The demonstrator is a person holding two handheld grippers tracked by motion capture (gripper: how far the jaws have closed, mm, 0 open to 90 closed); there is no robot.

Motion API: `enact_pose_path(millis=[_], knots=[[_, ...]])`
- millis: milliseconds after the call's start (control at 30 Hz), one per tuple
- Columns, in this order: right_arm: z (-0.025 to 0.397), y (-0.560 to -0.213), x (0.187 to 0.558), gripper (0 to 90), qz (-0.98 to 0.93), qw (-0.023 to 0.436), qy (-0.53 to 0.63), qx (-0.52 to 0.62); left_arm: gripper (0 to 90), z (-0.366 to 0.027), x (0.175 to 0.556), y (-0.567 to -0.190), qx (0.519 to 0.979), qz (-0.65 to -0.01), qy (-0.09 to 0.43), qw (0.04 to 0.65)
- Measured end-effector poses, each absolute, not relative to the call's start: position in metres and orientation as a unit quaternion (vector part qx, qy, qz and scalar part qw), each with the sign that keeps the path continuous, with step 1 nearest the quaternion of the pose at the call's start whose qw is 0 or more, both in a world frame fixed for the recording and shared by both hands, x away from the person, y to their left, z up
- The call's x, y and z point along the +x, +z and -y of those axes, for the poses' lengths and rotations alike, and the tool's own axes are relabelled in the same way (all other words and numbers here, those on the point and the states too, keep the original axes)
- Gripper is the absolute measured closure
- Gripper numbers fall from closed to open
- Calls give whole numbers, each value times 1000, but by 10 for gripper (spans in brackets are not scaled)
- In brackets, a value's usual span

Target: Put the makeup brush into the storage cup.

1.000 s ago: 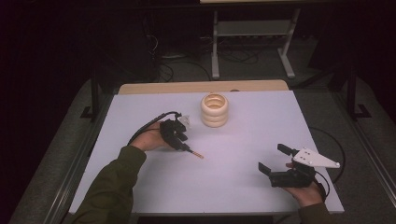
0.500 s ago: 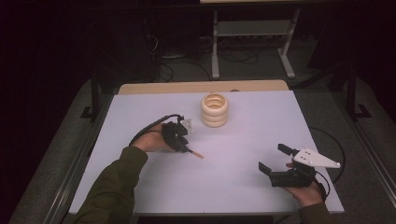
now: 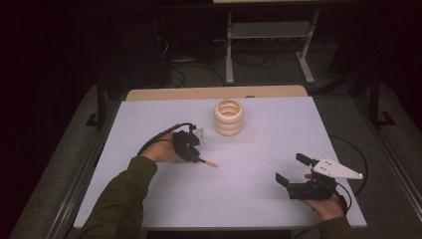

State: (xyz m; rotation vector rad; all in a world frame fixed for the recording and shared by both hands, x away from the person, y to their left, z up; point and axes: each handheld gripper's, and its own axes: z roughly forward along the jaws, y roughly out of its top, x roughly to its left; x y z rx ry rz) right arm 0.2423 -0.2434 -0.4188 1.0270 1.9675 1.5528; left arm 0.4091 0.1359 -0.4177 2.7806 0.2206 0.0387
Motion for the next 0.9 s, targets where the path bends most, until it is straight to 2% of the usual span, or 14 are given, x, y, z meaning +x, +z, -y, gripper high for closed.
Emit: enact_pose_path(millis=[500,900], knots=[[244,-419,242,0,-709,215,560,370,792,-135,409,-418,983,-80,1,165],[244,-419,242,0,-709,215,560,370,802,-130,409,-417,987,-77,-5,143]])
